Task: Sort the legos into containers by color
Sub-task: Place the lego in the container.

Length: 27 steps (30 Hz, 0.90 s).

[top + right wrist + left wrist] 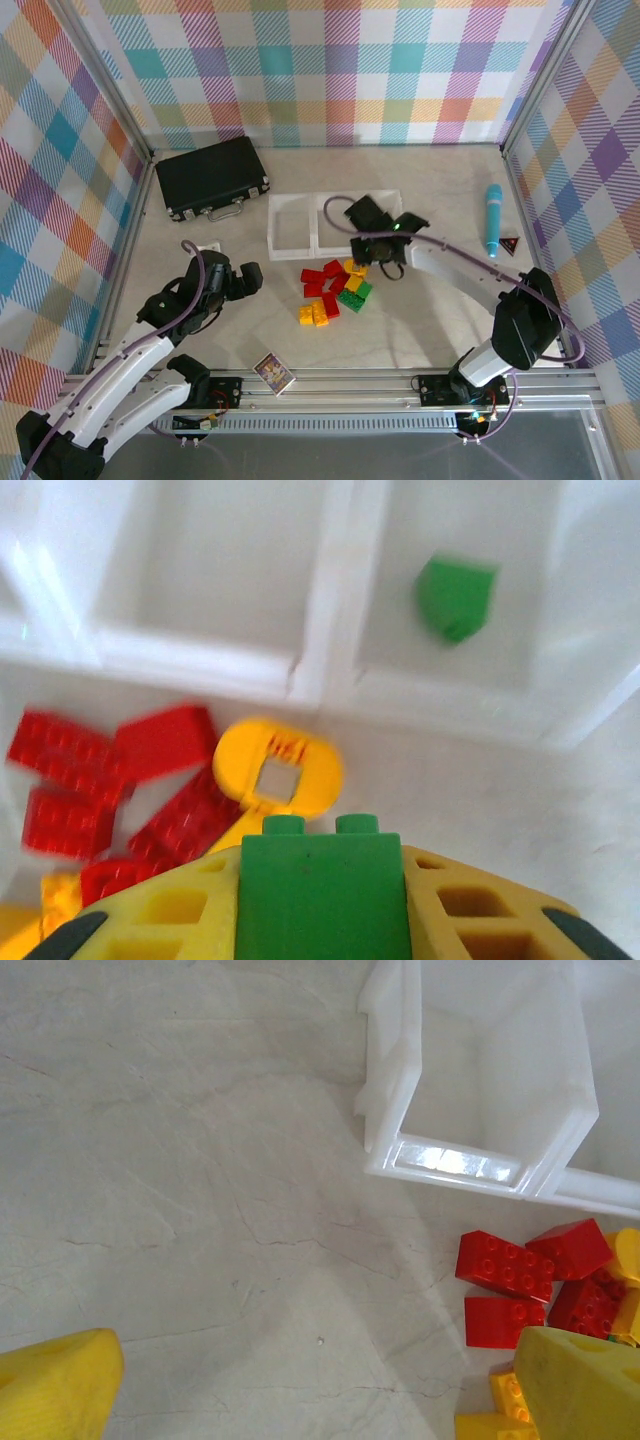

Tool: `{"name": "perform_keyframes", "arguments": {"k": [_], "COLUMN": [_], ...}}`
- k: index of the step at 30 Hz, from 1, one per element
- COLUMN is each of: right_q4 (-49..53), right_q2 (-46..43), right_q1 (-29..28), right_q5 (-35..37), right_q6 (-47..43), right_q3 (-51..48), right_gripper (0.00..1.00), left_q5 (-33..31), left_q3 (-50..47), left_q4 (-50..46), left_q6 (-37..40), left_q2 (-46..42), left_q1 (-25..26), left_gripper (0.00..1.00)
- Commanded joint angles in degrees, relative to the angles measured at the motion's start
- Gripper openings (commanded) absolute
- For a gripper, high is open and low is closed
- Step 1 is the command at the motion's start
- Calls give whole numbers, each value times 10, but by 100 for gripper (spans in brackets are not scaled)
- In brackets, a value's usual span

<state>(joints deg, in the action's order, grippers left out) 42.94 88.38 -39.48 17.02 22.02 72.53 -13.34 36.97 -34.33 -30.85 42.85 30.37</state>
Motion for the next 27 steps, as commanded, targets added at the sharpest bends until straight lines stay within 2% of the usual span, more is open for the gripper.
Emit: {"name": "perform_keyframes", "arguments": {"k": [1, 7, 13, 23, 27], "right_q4": [-18, -17, -13, -28, -28], "right_q2": [42, 152, 236, 293, 300], "right_q1": [54, 126, 153, 170, 171], "right_q5": [-40, -93, -114, -137, -138], "right_q6": [-74, -112, -123, -119, -119], "right_q3": [55, 154, 220, 248, 261], "right_gripper": [27, 26, 26, 31, 39], "left_q5": [1, 5, -1, 2, 16], "left_q3": [4, 19, 35, 43, 52], "left_q4": [12, 16, 16, 10, 10], "left_q6": [-14, -25, -30, -41, -36], "left_q2": [3, 33, 67, 101, 102], "left_q1": [8, 11, 22, 38, 43], "left_gripper": [100, 100, 100, 100, 100]}}
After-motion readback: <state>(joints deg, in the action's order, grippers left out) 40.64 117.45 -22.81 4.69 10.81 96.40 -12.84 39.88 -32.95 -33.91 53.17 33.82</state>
